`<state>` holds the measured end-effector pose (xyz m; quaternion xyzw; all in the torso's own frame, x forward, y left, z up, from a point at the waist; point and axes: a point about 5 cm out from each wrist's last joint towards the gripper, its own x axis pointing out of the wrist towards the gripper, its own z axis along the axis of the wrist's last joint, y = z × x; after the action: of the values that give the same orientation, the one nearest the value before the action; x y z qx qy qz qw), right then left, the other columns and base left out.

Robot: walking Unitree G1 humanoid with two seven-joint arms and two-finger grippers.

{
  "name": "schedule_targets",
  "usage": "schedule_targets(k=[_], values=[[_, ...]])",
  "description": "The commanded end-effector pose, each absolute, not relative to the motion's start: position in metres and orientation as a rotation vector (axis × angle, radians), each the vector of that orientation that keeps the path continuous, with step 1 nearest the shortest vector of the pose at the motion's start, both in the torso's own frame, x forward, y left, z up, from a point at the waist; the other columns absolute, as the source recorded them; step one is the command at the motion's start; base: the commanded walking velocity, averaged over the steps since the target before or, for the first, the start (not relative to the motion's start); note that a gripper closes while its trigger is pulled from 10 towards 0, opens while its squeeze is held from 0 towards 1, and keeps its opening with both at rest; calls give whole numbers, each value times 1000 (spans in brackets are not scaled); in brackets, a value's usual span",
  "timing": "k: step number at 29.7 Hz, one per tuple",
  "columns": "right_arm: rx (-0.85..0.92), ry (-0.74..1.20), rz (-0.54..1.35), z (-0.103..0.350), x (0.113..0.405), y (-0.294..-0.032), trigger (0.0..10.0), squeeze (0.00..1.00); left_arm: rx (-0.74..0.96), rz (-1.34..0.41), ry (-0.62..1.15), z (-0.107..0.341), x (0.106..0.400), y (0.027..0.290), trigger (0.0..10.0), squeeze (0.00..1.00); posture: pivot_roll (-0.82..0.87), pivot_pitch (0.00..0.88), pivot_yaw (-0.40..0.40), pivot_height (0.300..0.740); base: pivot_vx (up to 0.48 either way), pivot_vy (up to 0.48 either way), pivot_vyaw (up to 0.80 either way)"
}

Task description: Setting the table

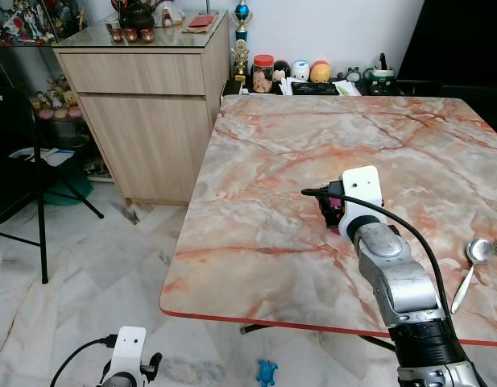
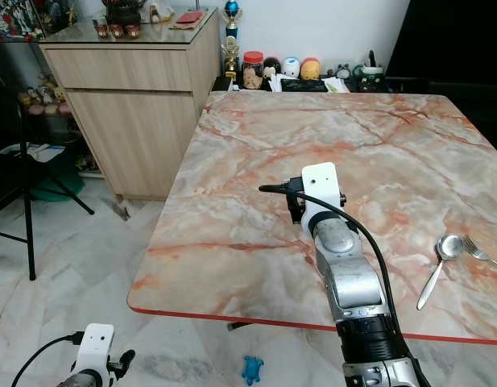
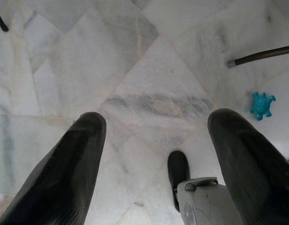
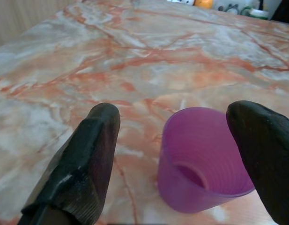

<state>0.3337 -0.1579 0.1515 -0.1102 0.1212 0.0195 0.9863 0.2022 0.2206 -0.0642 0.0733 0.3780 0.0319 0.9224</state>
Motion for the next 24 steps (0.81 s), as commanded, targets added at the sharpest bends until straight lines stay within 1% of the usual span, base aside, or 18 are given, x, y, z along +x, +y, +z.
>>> schedule_targets(k=[1, 6, 12, 24], values=[[-227, 244, 54, 153, 333, -155, 10000, 0, 150, 64, 801, -67, 197, 222, 10000, 0, 68, 0, 20, 740, 0, 0, 0], [-222, 253, 71, 152, 333, -152, 10000, 0, 152, 63, 803, -67, 197, 222, 10000, 0, 67, 0, 20, 740, 0, 0, 0], [-247, 285, 43, 147, 334, -160, 10000, 0, 151, 60, 806, -68, 196, 221, 10000, 0, 68, 0, 19, 740, 0, 0, 0], [-240, 315, 43, 138, 335, -161, 10000, 0, 150, 62, 810, -69, 194, 221, 10000, 0, 69, 1, 16, 740, 0, 0, 0]])
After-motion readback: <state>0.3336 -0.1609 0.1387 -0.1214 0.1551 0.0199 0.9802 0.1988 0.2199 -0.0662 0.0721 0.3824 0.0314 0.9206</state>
